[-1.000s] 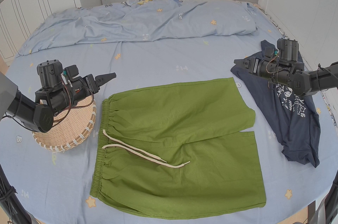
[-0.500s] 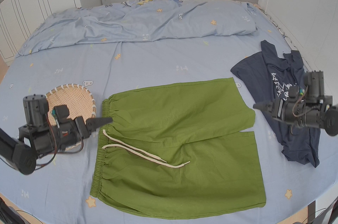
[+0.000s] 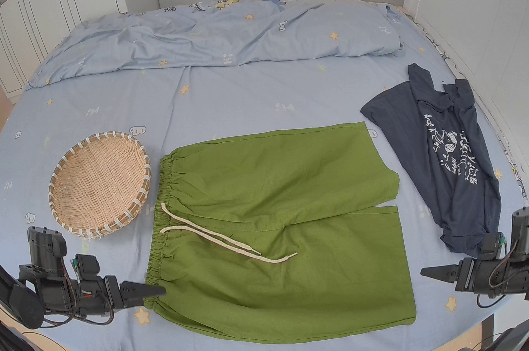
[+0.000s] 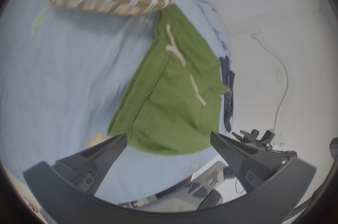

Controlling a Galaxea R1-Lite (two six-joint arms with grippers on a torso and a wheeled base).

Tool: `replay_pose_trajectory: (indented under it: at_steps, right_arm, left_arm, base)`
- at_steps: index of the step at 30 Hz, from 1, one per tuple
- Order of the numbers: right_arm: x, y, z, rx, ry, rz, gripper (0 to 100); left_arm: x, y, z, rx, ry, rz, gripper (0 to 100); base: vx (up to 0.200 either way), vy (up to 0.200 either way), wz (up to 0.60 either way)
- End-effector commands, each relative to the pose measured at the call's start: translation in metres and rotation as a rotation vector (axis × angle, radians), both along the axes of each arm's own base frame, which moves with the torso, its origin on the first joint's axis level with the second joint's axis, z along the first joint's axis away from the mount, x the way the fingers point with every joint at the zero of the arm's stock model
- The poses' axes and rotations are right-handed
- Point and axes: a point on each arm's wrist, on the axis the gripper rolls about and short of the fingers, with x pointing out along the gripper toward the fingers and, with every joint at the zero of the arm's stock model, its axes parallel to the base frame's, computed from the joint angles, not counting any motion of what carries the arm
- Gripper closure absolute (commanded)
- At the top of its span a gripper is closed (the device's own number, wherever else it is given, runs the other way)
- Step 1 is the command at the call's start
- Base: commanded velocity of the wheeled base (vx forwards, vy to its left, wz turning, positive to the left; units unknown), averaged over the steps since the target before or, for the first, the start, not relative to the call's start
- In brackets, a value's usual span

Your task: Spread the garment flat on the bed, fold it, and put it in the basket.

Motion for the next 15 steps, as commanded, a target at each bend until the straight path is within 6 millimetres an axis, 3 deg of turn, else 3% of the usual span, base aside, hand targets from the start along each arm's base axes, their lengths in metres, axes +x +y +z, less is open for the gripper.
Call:
replay_pose_trajectory:
  at_steps: [1,8,15]
  right_arm:
    - [-0.028,-0.001,-0.002,0.039,-0.045,0.023,0]
    - [-0.03,-0.003,-0.003,0.039,-0.049,0.01,0]
    - [-0.031,-0.002,-0.005,0.037,-0.039,0.022,0]
  left_arm:
    - [-0.02,0.004,-0.016,0.076,0.067,-0.087,0]
    - [-0.012,0.006,-0.045,0.13,0.174,-0.162,0]
    - [-0.009,0.008,-0.046,0.132,0.162,-0.147,0]
  base:
    - [0.0,0.0,0.0]
    - [0.0,0.0,0.0]
    - [0.0,0.0,0.0]
